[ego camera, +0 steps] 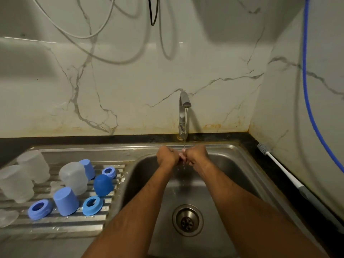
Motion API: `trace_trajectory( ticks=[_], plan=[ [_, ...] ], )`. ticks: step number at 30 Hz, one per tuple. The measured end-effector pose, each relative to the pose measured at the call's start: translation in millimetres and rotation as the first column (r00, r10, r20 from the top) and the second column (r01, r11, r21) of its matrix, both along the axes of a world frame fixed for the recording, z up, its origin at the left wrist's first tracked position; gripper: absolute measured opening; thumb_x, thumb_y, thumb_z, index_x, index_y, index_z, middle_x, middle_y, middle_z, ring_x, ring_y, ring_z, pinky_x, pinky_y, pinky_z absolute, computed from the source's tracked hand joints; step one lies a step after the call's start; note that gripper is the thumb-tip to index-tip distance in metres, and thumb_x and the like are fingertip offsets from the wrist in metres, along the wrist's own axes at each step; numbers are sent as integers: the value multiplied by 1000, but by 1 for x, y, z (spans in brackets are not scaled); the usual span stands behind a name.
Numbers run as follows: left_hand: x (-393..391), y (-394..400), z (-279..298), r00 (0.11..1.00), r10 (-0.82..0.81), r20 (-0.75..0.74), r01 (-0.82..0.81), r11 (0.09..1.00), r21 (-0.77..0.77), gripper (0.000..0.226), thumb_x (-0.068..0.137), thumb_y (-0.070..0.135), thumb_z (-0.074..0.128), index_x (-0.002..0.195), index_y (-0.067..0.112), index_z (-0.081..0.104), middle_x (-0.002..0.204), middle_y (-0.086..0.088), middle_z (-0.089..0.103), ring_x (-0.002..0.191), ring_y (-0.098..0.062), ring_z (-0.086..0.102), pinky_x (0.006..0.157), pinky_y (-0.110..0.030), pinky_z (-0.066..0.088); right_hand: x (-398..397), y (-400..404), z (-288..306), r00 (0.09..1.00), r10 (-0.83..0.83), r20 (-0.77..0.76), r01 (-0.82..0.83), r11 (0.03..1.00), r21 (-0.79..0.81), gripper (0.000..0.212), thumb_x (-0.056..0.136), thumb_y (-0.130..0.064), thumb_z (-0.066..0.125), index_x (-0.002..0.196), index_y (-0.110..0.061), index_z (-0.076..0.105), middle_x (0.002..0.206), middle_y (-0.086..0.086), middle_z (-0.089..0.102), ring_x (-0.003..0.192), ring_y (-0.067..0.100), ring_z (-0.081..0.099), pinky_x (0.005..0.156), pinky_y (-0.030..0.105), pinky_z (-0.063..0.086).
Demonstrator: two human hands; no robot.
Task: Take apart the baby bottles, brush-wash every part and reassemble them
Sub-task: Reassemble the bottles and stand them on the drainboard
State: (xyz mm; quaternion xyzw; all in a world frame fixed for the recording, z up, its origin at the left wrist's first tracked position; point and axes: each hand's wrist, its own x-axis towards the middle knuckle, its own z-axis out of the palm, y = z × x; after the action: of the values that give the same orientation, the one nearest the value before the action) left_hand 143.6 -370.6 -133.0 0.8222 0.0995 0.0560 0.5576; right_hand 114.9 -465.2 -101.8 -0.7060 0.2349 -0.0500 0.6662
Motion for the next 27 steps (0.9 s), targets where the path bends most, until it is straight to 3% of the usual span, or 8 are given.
trace_trajectory(
  ticks=[6, 8, 12, 14, 17, 20, 25, 27],
  plan=[
    [5, 11, 8, 999, -15, 45, 9, 992, 128, 14, 89, 16, 74, 75, 13, 70, 79, -6, 72, 80, -18, 71, 78, -41, 62, 4, 4, -4, 995, 90, -45, -87, 994, 61, 13, 100, -1, 57, 110, 7, 60, 85, 17, 76, 65, 20, 76, 54, 28, 61],
    [6, 11, 13, 993, -52, 109, 35, 988, 152, 5, 90, 11, 72, 86, 13, 74, 91, -5, 75, 88, -15, 70, 84, -38, 61, 3, 5, -2, 987, 152, -46, -150, 987, 54, 14, 98, 2, 58, 110, 7, 63, 90, 16, 75, 73, 21, 76, 52, 27, 60],
    [11, 1, 30, 964, -128, 232, 89, 981, 171, 22, 91, -2, 65, 112, 3, 72, 109, -9, 72, 105, -19, 65, 93, -29, 50, 0, 1, -4, 965, 233, -116, -233, 972, 19, 16, 95, 12, 54, 107, 13, 65, 76, 15, 65, 70, 25, 71, 49, 28, 59],
    [18, -2, 38, 954, -158, 253, 109, 974, 197, 26, 91, -7, 61, 113, 1, 70, 108, -12, 72, 104, -20, 65, 91, -25, 48, 2, 0, -6, 958, 255, -130, -252, 967, 36, 18, 95, 15, 52, 109, 16, 64, 74, 17, 64, 67, 26, 71, 59, 34, 64],
    [28, -8, 49, 933, -215, 290, 140, 956, 257, 25, 90, -8, 60, 109, 3, 72, 103, -8, 71, 97, -17, 64, 92, -28, 54, 0, -2, -5, 956, 266, -123, -261, 964, 54, 18, 96, 15, 52, 108, 16, 65, 83, 22, 68, 73, 30, 74, 63, 34, 64],
    [32, -13, 54, 920, -258, 295, 174, 943, 283, 17, 93, -1, 62, 107, 1, 73, 100, -7, 69, 92, -14, 62, 84, -22, 50, 1, -6, -6, 955, 265, -129, -260, 964, 55, 18, 96, 14, 51, 105, 10, 66, 98, 24, 72, 87, 32, 76, 73, 34, 65],
    [35, -16, 57, 901, -326, 285, 214, 908, 361, 27, 94, -8, 54, 74, 6, 65, 80, -2, 61, 86, -18, 60, 74, -23, 47, 3, -10, -9, 963, 249, -104, -241, 967, 76, 19, 95, 16, 52, 105, 10, 67, 99, 24, 71, 88, 31, 76, 77, 37, 65],
    [36, -15, 57, 899, -350, 263, 230, 889, 397, 26, 93, -9, 54, 75, 5, 65, 82, -6, 62, 86, -19, 60, 74, -25, 47, 1, -10, -13, 963, 246, -114, -240, 969, 64, 19, 95, 15, 53, 105, 9, 67, 99, 22, 71, 88, 29, 76, 78, 37, 64]
  ],
)
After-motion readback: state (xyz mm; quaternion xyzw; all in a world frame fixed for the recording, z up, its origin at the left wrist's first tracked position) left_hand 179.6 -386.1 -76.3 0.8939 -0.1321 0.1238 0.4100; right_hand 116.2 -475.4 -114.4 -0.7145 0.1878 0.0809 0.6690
